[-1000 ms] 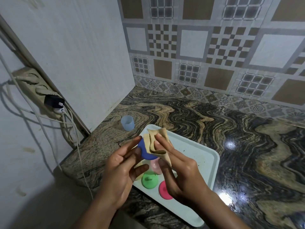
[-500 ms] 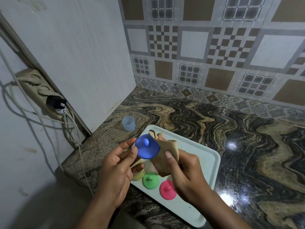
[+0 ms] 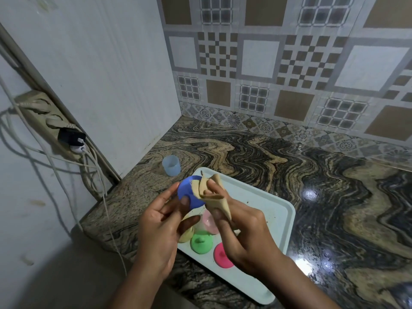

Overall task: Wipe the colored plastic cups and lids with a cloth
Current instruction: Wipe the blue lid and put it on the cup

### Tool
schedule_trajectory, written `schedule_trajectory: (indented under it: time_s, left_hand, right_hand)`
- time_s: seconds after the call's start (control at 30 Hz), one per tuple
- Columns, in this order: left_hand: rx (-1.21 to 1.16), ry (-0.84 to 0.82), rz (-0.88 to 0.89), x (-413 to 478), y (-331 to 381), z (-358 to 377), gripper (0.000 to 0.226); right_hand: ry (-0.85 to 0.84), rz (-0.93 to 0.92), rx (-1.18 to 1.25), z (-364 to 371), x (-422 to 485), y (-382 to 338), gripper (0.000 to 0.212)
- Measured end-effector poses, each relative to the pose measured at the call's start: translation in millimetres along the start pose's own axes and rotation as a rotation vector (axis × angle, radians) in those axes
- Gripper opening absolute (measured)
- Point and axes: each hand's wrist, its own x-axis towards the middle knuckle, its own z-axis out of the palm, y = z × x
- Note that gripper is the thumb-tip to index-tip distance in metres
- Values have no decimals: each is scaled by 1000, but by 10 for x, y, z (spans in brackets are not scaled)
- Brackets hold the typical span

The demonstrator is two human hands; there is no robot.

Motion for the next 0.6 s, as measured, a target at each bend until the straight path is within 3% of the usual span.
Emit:
schedule_trajectory:
  time_s: [0.1, 0.37, 0.5, 0.6]
  left_hand:
    - [0, -37, -7, 3, 31, -34, 45]
    - [4, -125, -95, -6, -9, -124, 39]
    - [-58, -74, -97, 14, 8, -93, 39]
    - [-73, -9, -62, 27, 15, -64, 31]
  right_hand:
    - [-37, -92, -35, 33, 6, 68, 38]
    - [-20, -124, -133, -95, 249, 258, 36]
    - [79, 98, -18, -180, 285, 216, 26]
    - [80, 262, 153, -136, 217, 120, 55]
